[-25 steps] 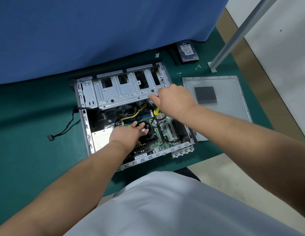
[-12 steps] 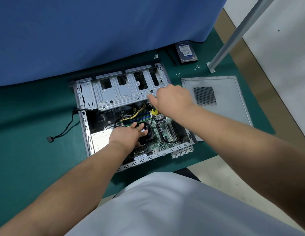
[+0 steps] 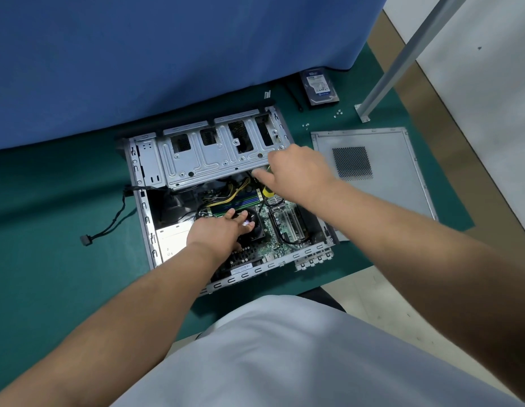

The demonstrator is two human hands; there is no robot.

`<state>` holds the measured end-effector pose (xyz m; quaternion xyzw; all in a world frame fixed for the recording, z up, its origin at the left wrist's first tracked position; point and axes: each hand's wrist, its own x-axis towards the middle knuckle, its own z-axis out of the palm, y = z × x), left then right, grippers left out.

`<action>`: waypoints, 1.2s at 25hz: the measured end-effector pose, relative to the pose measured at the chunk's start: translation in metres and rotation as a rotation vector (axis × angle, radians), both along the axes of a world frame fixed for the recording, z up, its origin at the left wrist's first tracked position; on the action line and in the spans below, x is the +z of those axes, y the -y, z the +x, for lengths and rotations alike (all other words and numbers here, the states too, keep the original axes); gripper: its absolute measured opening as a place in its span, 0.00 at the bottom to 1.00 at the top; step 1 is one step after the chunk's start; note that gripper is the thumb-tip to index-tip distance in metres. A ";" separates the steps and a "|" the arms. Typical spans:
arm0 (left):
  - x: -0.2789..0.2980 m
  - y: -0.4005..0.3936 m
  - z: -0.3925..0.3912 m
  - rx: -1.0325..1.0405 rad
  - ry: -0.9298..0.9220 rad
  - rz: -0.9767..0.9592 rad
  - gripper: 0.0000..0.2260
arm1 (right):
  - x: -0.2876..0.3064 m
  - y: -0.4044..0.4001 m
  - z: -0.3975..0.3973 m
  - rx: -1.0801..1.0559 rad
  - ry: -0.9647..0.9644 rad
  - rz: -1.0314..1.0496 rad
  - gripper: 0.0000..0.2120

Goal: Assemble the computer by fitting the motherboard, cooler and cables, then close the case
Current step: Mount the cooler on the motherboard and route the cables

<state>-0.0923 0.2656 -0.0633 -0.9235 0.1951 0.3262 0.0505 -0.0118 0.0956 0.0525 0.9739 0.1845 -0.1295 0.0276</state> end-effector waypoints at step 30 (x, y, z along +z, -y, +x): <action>0.000 0.002 -0.003 0.025 0.048 0.004 0.30 | -0.025 0.029 -0.015 -0.129 0.048 0.226 0.19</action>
